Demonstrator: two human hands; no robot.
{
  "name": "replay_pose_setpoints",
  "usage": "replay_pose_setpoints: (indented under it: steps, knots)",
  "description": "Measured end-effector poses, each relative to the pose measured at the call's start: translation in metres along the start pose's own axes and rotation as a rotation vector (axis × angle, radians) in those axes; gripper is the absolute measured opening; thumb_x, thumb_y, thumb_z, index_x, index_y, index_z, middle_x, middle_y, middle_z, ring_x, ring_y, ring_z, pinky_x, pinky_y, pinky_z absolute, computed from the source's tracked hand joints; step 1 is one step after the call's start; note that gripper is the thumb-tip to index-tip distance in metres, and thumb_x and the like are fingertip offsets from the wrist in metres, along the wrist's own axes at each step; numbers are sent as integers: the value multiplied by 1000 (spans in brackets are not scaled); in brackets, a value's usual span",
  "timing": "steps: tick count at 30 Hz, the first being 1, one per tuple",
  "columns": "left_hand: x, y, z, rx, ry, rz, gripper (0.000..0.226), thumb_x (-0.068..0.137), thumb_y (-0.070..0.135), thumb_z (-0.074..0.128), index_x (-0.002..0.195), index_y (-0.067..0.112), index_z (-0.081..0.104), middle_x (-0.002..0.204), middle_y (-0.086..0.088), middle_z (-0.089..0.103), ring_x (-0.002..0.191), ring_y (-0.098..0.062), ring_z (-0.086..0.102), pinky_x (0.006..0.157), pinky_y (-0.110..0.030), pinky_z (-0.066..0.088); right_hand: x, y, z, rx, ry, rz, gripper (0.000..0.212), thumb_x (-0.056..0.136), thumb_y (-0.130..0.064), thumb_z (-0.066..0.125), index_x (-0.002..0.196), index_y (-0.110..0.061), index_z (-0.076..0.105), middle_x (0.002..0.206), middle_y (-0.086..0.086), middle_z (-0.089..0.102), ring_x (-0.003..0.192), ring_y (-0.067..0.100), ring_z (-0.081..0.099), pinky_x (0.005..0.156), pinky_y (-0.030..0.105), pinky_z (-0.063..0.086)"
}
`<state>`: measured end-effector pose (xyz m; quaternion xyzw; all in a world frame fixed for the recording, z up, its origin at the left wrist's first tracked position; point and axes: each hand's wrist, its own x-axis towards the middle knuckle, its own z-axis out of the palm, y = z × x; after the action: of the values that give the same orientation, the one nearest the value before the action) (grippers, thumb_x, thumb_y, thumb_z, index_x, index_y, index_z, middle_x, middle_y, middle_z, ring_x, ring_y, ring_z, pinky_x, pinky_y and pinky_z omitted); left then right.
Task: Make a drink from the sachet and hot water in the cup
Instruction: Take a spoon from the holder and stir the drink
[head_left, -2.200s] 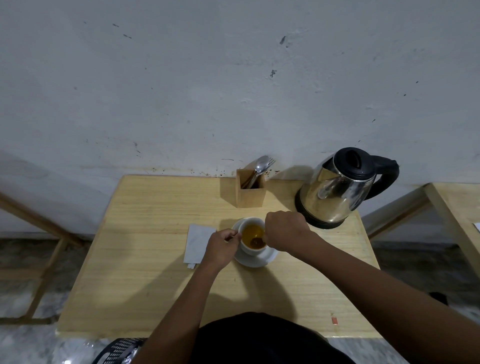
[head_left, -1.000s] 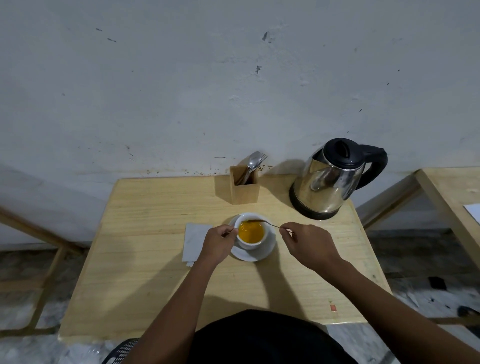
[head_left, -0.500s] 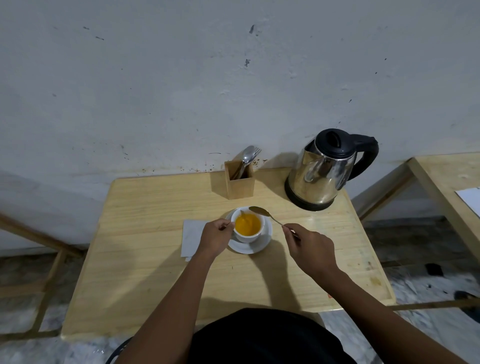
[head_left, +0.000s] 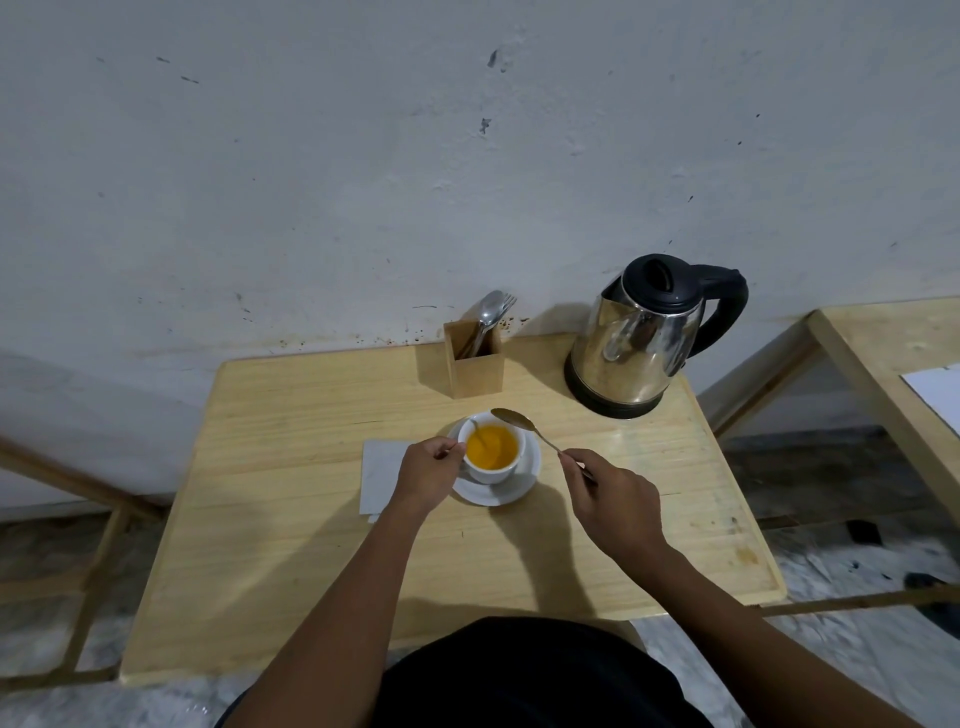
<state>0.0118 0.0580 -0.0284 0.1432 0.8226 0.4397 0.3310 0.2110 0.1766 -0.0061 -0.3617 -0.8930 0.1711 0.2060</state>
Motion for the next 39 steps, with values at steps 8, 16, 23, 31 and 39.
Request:
replay_pose_setpoints:
  steps: [8,16,23,31,39]
  knots:
    - [1,-1,0,17,-4,0,22,92,28,56,102,15,70,91,-2,69,87,-17,62,79,-38,53,5,-3,-10,589,-104,431,27,99,-29,53,86,-18,74,47,-7,47,45,9,44,53,28,36]
    - [3,-2,-1,23,-18,-4,21,91,28,58,99,14,70,89,0,68,85,-16,61,80,-39,53,12,17,-3,824,-136,768,23,97,-17,48,87,-11,68,70,5,49,66,17,44,62,28,38]
    - [4,-3,-1,20,-16,-2,23,92,28,58,104,12,70,94,-3,70,84,-16,61,75,-35,51,4,23,34,682,-195,756,19,101,-19,45,99,-7,60,75,4,58,64,14,52,57,29,39]
    - [3,-2,-1,11,-9,-4,23,92,26,58,103,11,71,91,-2,69,82,-14,60,74,-33,51,13,23,61,456,-275,776,25,101,-27,42,109,-9,58,98,6,62,91,24,58,81,40,48]
    - [4,-2,-1,23,-4,-5,22,91,27,58,101,13,71,90,-1,69,81,-13,60,75,-35,52,18,29,58,-31,-427,644,33,97,-42,39,96,-21,64,83,-4,62,77,20,60,72,31,44]
